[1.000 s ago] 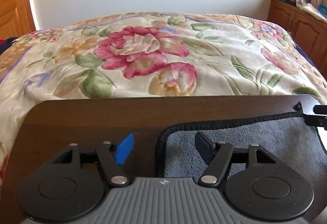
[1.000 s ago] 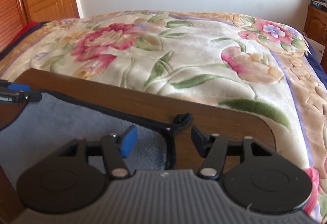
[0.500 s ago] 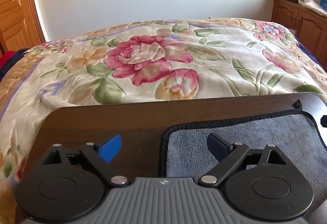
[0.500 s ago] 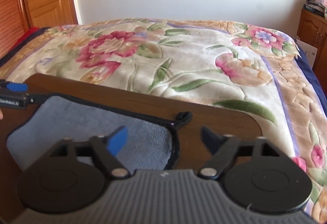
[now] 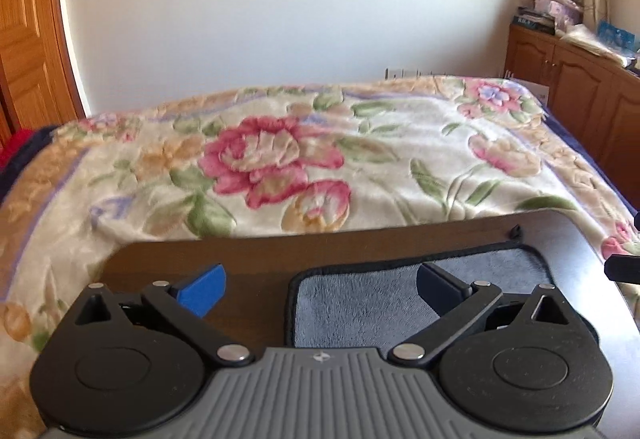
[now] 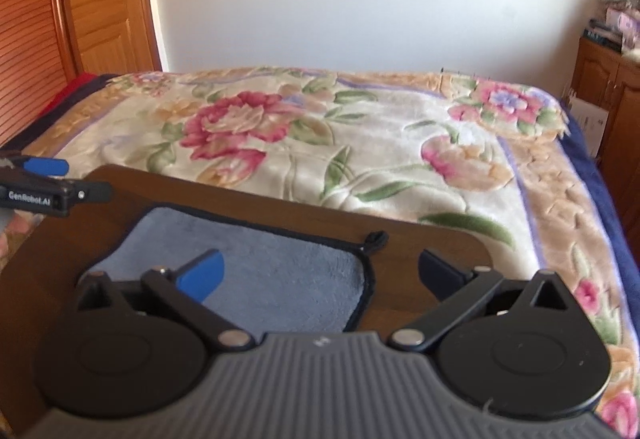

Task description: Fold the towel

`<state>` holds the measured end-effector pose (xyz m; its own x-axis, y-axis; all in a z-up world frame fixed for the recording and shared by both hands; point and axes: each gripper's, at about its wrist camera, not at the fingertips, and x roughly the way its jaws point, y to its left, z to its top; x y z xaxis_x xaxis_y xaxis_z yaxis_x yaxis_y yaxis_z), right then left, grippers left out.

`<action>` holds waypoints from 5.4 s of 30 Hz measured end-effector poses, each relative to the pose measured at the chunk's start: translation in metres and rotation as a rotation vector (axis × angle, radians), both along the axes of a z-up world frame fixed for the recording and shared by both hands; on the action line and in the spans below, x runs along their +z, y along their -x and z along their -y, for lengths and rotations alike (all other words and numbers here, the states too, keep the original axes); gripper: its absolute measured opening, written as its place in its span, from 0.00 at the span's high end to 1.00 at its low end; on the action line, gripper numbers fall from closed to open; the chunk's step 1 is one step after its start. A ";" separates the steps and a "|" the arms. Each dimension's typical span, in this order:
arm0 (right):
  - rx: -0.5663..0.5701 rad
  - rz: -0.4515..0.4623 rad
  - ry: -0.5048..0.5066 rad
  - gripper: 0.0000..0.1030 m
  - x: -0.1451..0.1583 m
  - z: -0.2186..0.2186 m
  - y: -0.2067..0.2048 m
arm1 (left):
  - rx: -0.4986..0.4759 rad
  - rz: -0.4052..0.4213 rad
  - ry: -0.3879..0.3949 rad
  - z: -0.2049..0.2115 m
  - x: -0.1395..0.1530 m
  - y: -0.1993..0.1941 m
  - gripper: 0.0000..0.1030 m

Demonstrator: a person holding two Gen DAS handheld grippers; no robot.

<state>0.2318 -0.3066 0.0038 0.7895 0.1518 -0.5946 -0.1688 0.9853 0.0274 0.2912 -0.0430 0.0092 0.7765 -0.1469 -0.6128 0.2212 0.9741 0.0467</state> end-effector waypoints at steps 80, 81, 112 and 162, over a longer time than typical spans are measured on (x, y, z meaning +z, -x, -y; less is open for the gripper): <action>-0.157 0.043 -0.065 0.00 -0.001 -0.052 0.219 | 0.041 -0.038 -0.073 -0.043 0.001 0.256 0.03; -0.162 0.042 -0.065 0.00 -0.003 -0.051 0.219 | 0.043 -0.039 -0.071 -0.043 -0.001 0.257 0.03; -0.208 0.013 -0.059 0.00 -0.033 -0.062 0.220 | 0.080 -0.074 -0.065 -0.046 -0.028 0.270 0.03; -0.222 0.013 -0.072 0.00 -0.035 -0.054 0.219 | 0.105 -0.071 -0.056 -0.051 -0.028 0.270 0.03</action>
<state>0.0125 -0.2521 -0.0310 0.8160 0.0152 -0.5779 0.0508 0.9939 0.0978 0.0210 0.0081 -0.0183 0.7404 -0.0311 -0.6714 0.1225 0.9885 0.0893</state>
